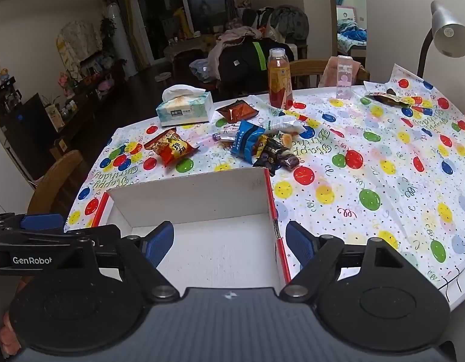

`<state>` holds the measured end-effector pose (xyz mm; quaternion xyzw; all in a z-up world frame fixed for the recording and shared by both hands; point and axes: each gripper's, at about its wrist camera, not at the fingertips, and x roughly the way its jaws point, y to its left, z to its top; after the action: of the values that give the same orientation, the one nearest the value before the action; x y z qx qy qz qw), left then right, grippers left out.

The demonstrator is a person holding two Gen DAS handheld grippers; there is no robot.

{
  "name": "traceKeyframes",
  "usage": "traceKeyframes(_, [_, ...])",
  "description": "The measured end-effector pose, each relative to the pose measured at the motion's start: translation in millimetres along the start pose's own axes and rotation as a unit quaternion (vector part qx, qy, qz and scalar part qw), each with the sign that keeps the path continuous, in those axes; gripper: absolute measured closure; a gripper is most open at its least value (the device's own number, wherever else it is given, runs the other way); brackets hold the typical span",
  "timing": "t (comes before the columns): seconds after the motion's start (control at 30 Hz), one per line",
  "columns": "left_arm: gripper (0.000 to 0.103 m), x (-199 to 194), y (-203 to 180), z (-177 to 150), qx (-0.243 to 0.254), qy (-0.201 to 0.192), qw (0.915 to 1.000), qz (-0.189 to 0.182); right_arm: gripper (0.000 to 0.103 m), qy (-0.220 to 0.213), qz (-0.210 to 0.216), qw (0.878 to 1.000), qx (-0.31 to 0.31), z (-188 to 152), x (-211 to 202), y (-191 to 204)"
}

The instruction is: Organize snacks

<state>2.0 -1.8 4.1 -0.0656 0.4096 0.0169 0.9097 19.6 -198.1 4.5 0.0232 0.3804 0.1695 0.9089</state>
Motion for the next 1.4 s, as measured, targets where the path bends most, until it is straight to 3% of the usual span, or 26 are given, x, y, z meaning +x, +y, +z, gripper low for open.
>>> traceKeyframes(0.4, [0.0,-5.6,1.9,-4.4,0.01,-0.016,0.9998,0.009,0.021,0.004,0.001,1.0,-0.005,0.7,-1.4,5.6])
traceKeyframes(0.7, [0.0,-12.7,-0.6,14.3,0.031,-0.034,0.9988,0.019,0.021,-0.025,-0.011,0.999,-0.023,17.7,-7.7,14.8])
traceKeyframes(1.4, [0.0,-27.0,5.6,19.3,0.011,-0.047,0.9981,0.038,0.021,-0.038,-0.024,0.999,-0.016,20.0,-14.0,28.1])
